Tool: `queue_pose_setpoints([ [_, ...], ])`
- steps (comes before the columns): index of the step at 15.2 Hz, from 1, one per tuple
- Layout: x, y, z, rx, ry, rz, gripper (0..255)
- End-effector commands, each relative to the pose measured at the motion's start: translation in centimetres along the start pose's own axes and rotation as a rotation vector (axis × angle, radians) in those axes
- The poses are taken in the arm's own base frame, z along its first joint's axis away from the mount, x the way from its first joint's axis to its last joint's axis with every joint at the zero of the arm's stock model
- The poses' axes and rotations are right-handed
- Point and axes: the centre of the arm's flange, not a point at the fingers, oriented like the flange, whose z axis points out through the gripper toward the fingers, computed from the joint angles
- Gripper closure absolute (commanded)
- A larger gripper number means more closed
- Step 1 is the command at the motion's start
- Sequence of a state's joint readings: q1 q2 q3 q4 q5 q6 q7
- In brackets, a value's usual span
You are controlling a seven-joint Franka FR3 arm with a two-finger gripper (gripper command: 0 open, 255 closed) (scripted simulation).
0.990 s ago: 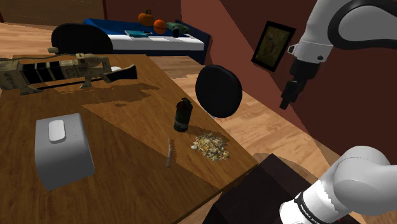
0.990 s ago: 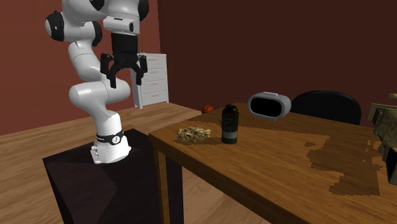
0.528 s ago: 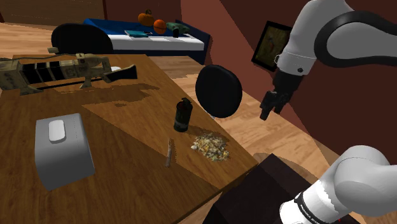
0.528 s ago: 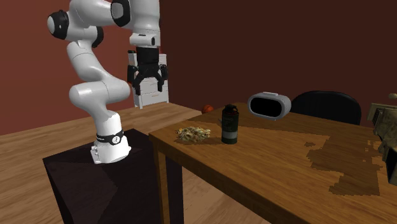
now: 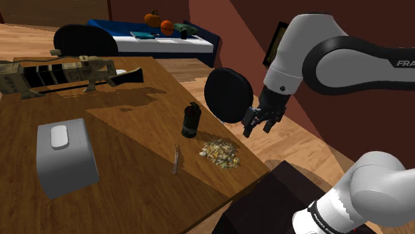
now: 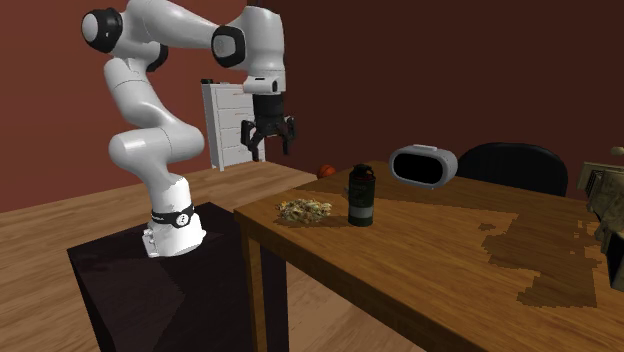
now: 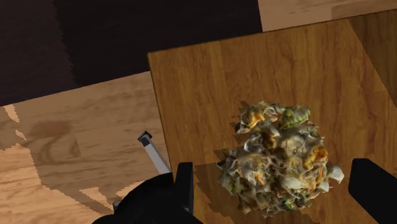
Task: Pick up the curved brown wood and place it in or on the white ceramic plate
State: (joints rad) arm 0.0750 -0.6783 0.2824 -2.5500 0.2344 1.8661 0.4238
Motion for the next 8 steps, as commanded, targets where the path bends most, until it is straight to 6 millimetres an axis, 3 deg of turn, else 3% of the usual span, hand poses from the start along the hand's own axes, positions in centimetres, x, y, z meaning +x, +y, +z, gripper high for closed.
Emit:
queue_pose_setpoints([
  [1,0.2,-2.3,1.1,0.013,0.013,0.040,0],
  [8,2.0,-10.0,4.4,0.051,0.055,0.167,0],
])
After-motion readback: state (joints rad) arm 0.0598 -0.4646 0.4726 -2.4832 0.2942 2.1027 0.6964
